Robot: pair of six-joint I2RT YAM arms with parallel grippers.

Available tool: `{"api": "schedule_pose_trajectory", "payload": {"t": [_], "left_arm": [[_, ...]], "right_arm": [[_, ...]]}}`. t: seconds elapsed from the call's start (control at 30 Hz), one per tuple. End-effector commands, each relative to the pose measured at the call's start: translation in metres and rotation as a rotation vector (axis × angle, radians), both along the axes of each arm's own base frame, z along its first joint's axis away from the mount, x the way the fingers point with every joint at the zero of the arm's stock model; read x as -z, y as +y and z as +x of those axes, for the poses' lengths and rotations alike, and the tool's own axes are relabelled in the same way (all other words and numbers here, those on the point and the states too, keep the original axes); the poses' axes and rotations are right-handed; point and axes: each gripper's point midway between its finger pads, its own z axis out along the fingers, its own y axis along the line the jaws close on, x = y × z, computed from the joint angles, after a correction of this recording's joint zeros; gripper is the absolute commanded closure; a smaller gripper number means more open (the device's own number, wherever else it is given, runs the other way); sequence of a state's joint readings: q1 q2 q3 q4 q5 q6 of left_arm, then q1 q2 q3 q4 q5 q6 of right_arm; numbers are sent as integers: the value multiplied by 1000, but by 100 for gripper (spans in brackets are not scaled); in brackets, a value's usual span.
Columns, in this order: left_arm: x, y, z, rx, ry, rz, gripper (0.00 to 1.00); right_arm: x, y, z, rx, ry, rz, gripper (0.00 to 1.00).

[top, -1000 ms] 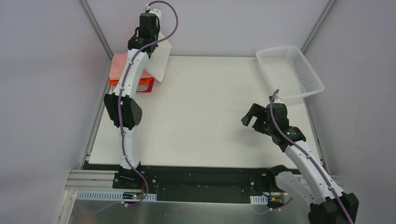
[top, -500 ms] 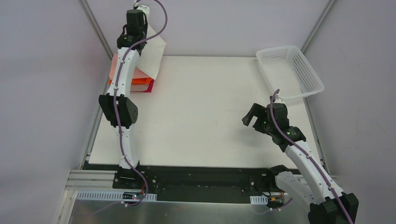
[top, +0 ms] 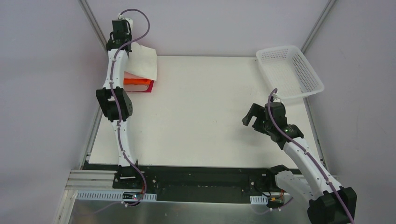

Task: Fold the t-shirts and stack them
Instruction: Put the neatly folded tshirt into the corner of the board with the left arm

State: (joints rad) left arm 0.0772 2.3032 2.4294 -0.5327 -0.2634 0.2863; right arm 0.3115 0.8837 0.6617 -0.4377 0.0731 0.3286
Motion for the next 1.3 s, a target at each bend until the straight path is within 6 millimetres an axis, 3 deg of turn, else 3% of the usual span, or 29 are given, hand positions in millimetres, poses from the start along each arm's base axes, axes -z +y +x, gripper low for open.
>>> {"api": "schedule_pose_trajectory", "payload": {"t": [0.0,0.27,0.4,0.53,0.6,0.7,0.73,0.77,0.8,0.83,0.9,1.07,1.2,1.27], "left_arm": [[-35,23,9,-43,-112,20,100],[-10,61,13,-137,-108,29,98],[-16,72,14,-210,-150,45,98],[-17,80,10,-272,-167,50,84],[-18,84,7,-298,-170,58,70],[-22,91,3,-348,-183,83,61],[-25,92,1,-361,-190,84,52],[-27,93,0,-373,-197,81,36],[-31,93,-2,-384,-209,73,14],[-40,92,-6,-397,-231,62,3],[-48,85,-10,-399,-267,2,1],[-68,31,-9,-218,-343,-292,1],[-74,-13,0,-41,-346,-479,1],[-69,-19,4,-21,-337,-513,1]], "right_arm": [[-17,-2,13,26,-53,1,0],[-16,-1,16,31,-38,-2,0],[-15,-1,18,34,-32,-2,0],[-15,0,17,33,-29,1,1],[-15,-1,17,33,-29,-1,1],[-17,-1,16,31,-30,-2,1],[-17,-1,15,32,-30,-1,0],[-17,-1,15,30,-31,1,1],[-17,-1,14,30,-31,1,1],[-18,-1,14,30,-32,3,1],[-18,0,13,29,-31,8,0],[-20,2,13,26,-34,20,0],[-18,1,12,25,-28,17,0],[-17,1,12,27,-25,13,1]]}}
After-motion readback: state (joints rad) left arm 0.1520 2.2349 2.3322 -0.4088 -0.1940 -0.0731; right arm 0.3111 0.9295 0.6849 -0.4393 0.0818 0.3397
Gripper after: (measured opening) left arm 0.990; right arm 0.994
